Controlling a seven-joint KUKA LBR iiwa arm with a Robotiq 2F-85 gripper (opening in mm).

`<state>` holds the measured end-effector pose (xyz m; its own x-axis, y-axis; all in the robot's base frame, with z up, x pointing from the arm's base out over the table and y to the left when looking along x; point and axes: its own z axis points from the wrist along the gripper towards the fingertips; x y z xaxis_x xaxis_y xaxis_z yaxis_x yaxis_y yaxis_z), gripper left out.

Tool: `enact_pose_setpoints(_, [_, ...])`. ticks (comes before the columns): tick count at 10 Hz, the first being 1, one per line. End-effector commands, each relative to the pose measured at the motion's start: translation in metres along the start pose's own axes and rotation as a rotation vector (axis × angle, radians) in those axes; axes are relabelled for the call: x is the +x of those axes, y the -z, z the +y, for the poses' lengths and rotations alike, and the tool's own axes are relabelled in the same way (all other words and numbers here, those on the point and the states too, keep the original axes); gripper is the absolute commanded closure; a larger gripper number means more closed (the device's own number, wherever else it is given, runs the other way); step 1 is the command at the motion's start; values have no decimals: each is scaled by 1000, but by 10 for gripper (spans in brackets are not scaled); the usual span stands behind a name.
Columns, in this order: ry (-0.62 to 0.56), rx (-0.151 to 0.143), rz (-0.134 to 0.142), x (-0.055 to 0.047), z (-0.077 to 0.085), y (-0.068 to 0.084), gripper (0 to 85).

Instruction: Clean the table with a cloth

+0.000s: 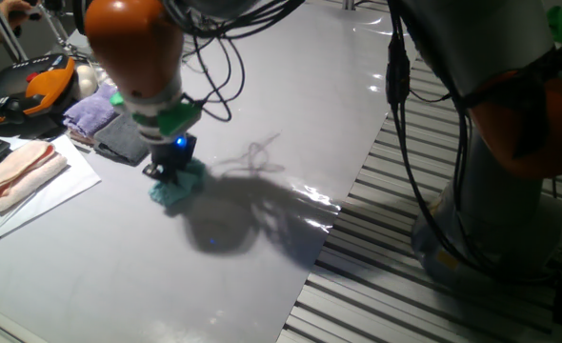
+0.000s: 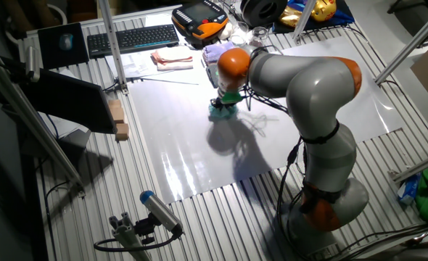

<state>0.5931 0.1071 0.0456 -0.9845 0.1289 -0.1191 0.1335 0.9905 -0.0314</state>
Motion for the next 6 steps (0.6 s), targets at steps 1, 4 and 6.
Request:
enact_pose_setpoints(1, [10,0,-1,-2,-8,0,850])
enact_pose_setpoints(4, [57,-10,9,-7,-30,4,850])
enact_pose_setpoints(6, [69,-20,14,-5,-36,3,850])
